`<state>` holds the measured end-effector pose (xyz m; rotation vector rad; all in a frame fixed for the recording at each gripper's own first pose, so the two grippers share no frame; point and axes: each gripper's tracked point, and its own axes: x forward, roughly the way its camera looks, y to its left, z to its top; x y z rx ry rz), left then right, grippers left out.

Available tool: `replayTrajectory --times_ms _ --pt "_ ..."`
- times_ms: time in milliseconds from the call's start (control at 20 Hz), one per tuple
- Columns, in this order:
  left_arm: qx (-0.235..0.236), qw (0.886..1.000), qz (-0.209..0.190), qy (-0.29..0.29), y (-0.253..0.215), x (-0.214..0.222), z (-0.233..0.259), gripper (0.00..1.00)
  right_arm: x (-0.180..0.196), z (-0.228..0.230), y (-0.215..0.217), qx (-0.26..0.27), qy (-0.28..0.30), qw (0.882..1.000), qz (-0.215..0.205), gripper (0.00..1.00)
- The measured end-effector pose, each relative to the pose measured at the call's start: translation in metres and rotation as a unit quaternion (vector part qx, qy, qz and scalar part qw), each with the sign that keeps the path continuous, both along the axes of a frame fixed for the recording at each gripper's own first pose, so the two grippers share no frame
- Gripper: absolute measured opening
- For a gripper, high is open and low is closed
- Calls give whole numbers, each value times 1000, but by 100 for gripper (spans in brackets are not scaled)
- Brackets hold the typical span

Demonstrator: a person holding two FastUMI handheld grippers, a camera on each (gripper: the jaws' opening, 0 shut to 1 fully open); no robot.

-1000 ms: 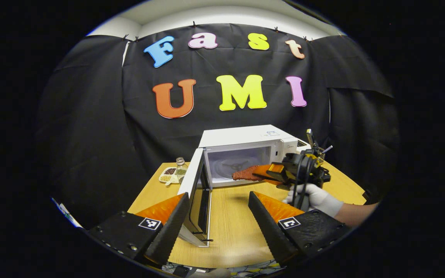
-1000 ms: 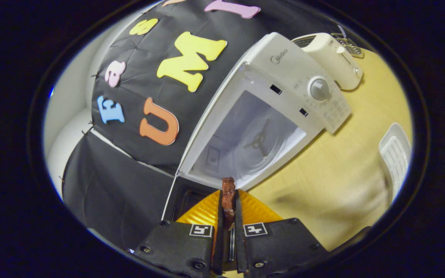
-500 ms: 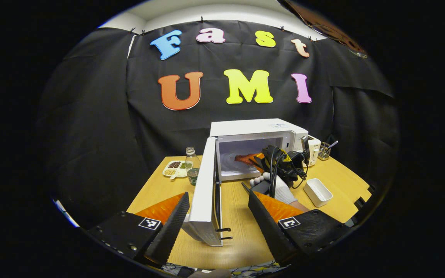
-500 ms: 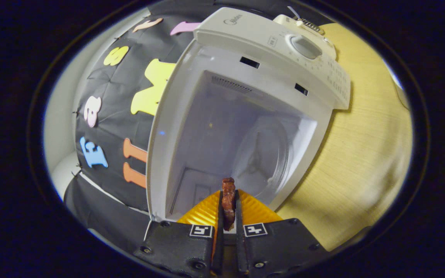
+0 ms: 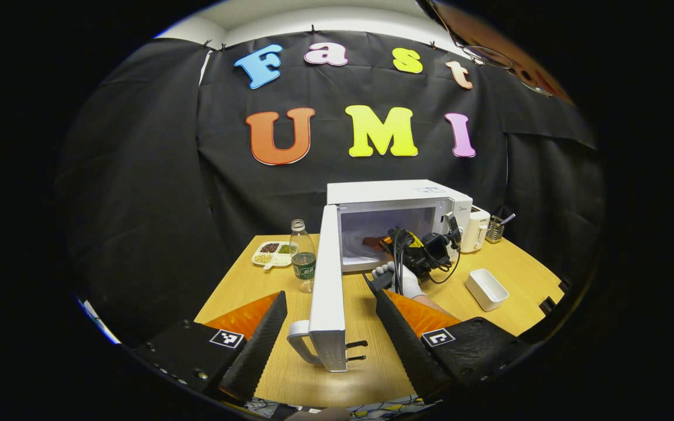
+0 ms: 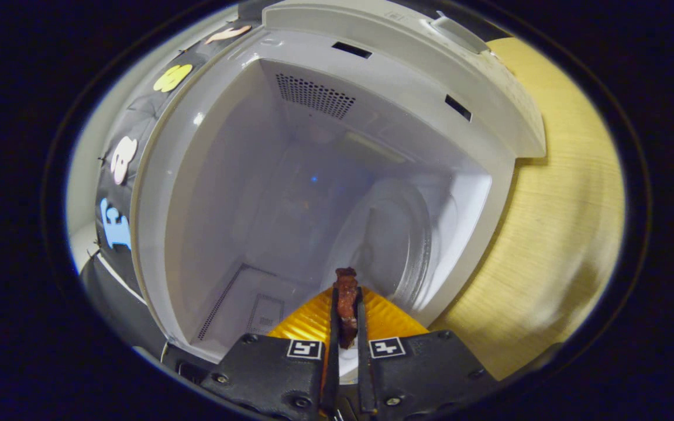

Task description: Open the microwave oven with the left hand, put the food in, and close the microwave oven.

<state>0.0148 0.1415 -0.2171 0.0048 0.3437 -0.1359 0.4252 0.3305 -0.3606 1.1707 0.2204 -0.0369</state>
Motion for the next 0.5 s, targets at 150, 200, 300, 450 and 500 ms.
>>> replayTrajectory --times_ms 150,200,300,450,500 --pt "-3 1000 4 -1 1 0 2 95 2 -2 -3 -54 3 999 2 18" --pt "-4 1000 4 -1 1 0 2 94 4 -2 -5 -82 1 997 4 11" --pt "-3 1000 3 -3 0 1 4 95 6 3 -7 -115 -4 993 11 24" --pt "-2 1000 3 -5 -2 4 7 95 2 3 -17 -169 -2 986 4 28" --pt "-3 1000 2 -7 -4 4 9 95 2 0 -17 -186 3 983 10 36"
